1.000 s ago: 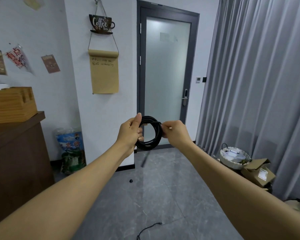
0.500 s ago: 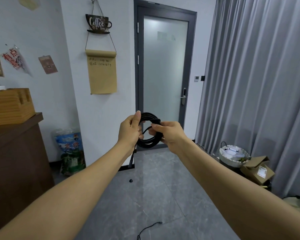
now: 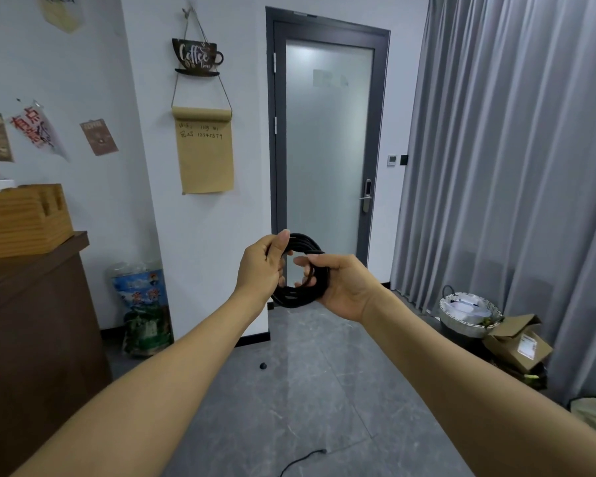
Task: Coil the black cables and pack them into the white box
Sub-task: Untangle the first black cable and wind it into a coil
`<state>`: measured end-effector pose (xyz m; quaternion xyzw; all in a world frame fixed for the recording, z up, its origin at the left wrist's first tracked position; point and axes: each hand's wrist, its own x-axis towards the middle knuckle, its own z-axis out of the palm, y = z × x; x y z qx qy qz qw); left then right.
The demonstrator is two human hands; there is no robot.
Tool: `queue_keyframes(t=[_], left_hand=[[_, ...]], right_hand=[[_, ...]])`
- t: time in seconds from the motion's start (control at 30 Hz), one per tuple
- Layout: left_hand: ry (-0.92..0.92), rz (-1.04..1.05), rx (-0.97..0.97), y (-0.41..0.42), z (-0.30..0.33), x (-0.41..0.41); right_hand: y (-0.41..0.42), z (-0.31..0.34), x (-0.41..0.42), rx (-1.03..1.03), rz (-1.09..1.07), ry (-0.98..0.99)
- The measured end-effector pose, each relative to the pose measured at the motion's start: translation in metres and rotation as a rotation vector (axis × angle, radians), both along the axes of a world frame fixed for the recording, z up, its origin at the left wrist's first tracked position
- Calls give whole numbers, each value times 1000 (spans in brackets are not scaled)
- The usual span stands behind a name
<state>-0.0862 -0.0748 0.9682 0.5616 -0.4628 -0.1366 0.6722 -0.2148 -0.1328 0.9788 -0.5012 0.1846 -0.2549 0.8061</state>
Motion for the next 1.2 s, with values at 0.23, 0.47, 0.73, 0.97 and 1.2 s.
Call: queue_keyframes(t=[0.23,0.47,0.73,0.97,1.2], left_hand=[[-181,60,6,-3,-1,-2],[-411,204,-38,-3,4,1],[-450,286,-132,-4,4,1],[-456,314,-159,1,6,9],[-454,280,-133,7,-2,21]], right_hand=[[4,5,-8,-353,-46,182],[2,1,-1,-856,-233,542],[1,6,8,-1123,-583,813],[4,13,6,-574,-349,283],[5,20,-1,-567,-233,324]])
